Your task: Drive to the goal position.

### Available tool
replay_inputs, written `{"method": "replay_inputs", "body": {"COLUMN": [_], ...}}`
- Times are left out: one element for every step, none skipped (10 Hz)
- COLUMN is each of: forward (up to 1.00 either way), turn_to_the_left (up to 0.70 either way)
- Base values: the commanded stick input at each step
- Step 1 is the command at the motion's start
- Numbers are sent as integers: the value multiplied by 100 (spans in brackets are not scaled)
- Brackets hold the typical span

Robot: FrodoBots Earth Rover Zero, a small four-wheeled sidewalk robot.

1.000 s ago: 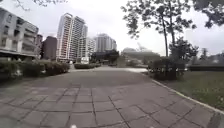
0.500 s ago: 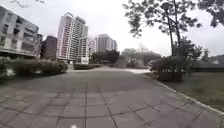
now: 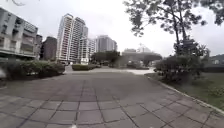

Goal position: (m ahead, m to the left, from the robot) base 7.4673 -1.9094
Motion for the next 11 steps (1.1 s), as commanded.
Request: {"method": "replay_inputs", "body": {"forward": [100,100,100,100,100,100,100,100,100,100,100], "turn_to_the_left": [0,0,0,0,0,0,0,0,-16,-37,-40]}}
